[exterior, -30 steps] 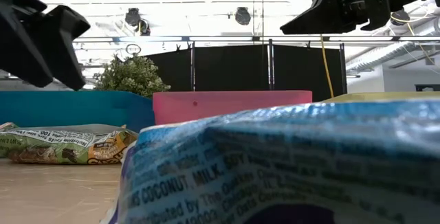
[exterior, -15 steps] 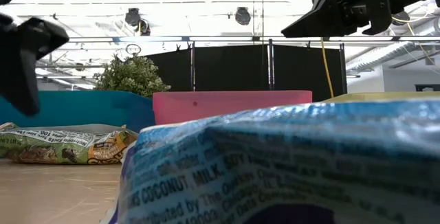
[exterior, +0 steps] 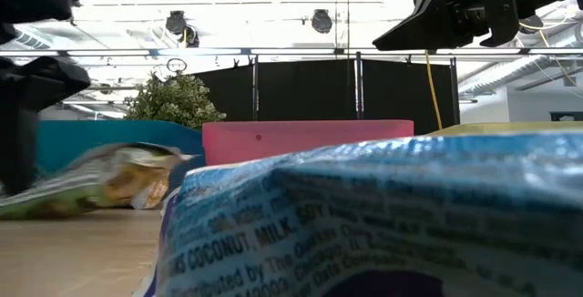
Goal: Pick and place Granola Bars by type
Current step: Put the orange granola bar into the blue bin
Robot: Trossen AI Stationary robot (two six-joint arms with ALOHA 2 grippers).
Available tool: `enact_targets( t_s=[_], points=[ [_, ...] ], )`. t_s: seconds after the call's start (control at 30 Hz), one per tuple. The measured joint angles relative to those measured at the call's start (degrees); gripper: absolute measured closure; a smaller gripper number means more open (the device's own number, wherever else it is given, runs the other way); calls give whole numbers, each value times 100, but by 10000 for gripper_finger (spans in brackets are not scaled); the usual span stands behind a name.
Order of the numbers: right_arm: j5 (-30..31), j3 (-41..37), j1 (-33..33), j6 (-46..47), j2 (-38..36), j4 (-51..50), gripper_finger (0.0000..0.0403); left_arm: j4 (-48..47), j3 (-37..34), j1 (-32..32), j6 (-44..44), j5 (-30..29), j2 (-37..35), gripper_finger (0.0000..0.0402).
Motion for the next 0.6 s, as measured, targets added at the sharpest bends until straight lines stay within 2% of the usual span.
enact_targets(
  t_s=[0.1,0.27,0.47,0.6],
  points=[
    [0,0,0,-8,0,1,403,65,13,-109,-134,493,-14,197],
    [2,0,0,-60,0,1,403,-19,82,-370,-292,725,-143,197],
    [0,0,0,32,0,13,403,-540,814,-549,-196,83,-302,197],
    [0,4,0,13,0,41,403,-697,1158,-573,347,-409,-271,197]
  ],
)
